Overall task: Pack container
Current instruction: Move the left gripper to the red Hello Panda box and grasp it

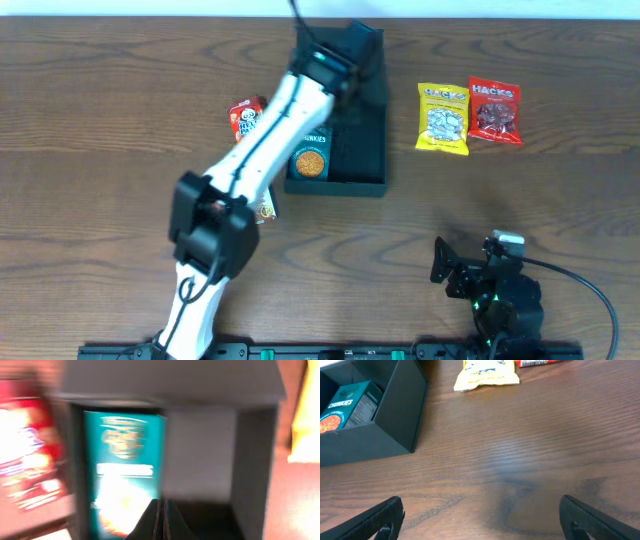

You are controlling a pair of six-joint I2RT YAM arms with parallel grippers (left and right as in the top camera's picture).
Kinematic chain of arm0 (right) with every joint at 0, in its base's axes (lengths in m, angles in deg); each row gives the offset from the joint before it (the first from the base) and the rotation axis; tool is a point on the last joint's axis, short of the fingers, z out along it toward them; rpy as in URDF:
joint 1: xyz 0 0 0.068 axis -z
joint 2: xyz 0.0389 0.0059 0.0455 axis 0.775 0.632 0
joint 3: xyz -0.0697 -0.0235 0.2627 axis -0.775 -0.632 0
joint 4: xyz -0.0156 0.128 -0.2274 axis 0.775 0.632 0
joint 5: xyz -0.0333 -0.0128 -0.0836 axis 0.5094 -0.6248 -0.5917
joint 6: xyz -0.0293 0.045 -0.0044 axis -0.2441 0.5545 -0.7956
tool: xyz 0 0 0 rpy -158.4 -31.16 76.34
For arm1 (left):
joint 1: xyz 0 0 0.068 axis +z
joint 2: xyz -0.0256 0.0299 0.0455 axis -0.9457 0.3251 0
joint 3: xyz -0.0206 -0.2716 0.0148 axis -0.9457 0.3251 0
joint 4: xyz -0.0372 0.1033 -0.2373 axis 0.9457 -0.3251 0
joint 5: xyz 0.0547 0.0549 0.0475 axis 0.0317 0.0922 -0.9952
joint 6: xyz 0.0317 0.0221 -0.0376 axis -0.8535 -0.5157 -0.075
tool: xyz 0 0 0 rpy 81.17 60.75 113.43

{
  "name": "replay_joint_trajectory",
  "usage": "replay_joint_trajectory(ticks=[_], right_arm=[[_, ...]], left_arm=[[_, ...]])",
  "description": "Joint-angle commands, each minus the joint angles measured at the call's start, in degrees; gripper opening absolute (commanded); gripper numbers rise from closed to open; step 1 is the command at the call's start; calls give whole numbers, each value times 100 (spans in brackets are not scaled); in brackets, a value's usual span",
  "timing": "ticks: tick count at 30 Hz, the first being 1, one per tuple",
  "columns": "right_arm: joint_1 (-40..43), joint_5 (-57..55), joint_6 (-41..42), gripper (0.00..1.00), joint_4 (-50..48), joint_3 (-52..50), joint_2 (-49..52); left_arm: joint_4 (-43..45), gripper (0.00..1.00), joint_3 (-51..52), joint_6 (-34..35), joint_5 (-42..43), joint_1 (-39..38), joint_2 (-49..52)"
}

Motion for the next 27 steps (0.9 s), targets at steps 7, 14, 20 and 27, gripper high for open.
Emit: replay_joint_trajectory(ticks=[7, 14, 20, 27], right_arm=[[-26, -20, 37, 99, 9, -55, -33], [-26, -20, 39, 99, 11, -55, -33], [-26, -20, 37, 99, 11, -55, -33], [-26, -20, 37, 99, 11, -55, -33]], left_arm=[[-275, 6, 7, 914, -15, 1510, -299], [-94, 24, 505, 846, 85, 1943, -271], [518, 95, 1331, 852, 669, 1902, -271], [944, 95, 1888, 1045, 590, 1932, -271]])
